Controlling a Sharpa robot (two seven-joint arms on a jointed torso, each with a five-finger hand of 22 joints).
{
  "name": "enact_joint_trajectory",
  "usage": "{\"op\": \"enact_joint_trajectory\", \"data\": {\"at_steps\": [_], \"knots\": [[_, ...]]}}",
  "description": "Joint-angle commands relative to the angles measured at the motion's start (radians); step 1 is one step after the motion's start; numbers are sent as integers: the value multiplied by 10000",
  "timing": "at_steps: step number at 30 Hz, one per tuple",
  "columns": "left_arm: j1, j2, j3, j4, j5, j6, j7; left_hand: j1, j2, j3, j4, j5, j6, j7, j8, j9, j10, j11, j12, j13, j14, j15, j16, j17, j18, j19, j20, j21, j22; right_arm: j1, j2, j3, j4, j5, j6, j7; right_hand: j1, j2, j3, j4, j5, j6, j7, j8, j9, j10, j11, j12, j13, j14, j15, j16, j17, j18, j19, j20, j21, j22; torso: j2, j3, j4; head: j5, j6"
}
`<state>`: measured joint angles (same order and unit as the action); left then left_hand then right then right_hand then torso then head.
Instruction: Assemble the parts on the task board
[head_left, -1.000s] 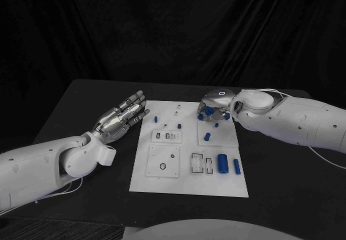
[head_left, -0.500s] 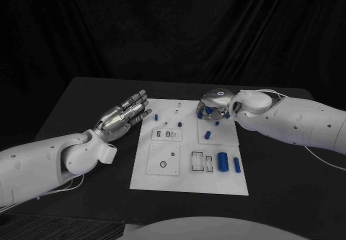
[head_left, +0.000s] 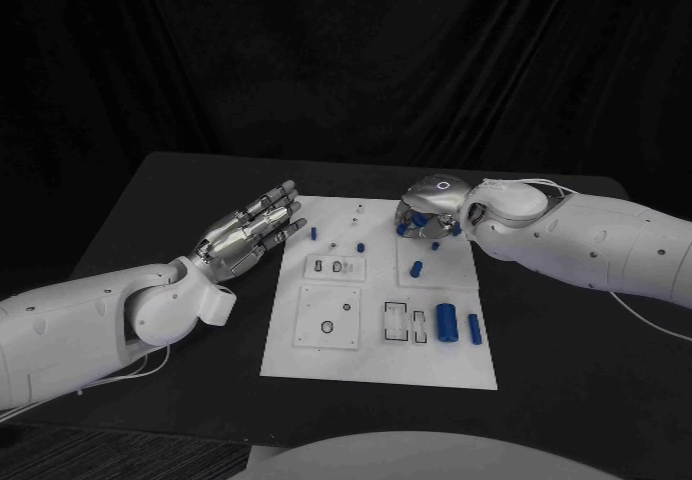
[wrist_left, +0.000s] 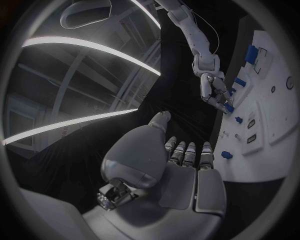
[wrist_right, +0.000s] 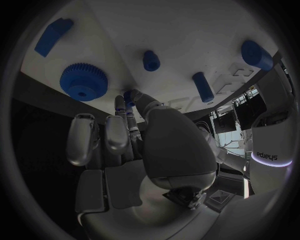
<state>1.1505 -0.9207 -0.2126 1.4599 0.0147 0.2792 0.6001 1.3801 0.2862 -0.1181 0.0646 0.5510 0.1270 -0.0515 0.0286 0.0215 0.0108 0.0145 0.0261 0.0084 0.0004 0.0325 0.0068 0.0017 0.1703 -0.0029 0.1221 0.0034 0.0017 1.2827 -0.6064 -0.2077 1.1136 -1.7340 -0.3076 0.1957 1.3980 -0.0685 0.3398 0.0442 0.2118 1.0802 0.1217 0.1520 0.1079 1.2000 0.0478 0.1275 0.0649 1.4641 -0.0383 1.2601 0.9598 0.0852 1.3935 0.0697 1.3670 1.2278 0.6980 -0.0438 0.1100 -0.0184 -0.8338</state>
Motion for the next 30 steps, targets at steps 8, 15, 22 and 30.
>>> {"op": "enact_joint_trajectory", "data": {"at_steps": [8,15,22,30], "knots": [[16,-108,9,47,-9,71,9,-68,26,160,-59,68,13,75,40,17,-20,16,84,20,-4,54,-68,-17,-70,29,86,-34,-17,167,-112,6,307,-77,-502,-123,-101,3,3,66,2,534,-366,284,589,282,-25,-110,-5,46,33,55,32,-78,21,33,76,81,-14,-6,-5,115,42],[16,-277,8,228,-9,-115,32,-137,-26,262,-187,118,77,111,65,28,-5,52,132,31,-4,80,-68,-17,-64,29,117,-34,-17,572,94,6,391,-77,-143,-438,-148,-16,-14,100,-48,541,-383,299,640,329,-22,-153,-11,58,34,68,61,-90,54,43,109,149,-13,-7,2,186,203],[18,-489,8,469,-9,-376,121,-257,-128,260,-317,129,191,196,110,45,12,16,190,41,-4,69,-68,-17,-51,29,124,-34,-17,775,689,7,-118,-77,214,-684,-229,-66,-20,161,-134,430,-346,241,697,295,-16,-303,-24,96,23,112,141,-104,101,38,153,239,-14,-8,-2,173,218],[19,-551,9,604,-9,-426,137,-284,-151,258,-374,168,237,233,129,51,19,6,213,45,-4,51,-68,-17,-44,29,112,-34,-17,804,1245,8,-827,-77,291,-762,-218,-85,15,163,-170,332,-321,180,720,241,2,-411,-26,87,16,101,134,-104,99,35,149,250,54,-54,53,133,210]]}}
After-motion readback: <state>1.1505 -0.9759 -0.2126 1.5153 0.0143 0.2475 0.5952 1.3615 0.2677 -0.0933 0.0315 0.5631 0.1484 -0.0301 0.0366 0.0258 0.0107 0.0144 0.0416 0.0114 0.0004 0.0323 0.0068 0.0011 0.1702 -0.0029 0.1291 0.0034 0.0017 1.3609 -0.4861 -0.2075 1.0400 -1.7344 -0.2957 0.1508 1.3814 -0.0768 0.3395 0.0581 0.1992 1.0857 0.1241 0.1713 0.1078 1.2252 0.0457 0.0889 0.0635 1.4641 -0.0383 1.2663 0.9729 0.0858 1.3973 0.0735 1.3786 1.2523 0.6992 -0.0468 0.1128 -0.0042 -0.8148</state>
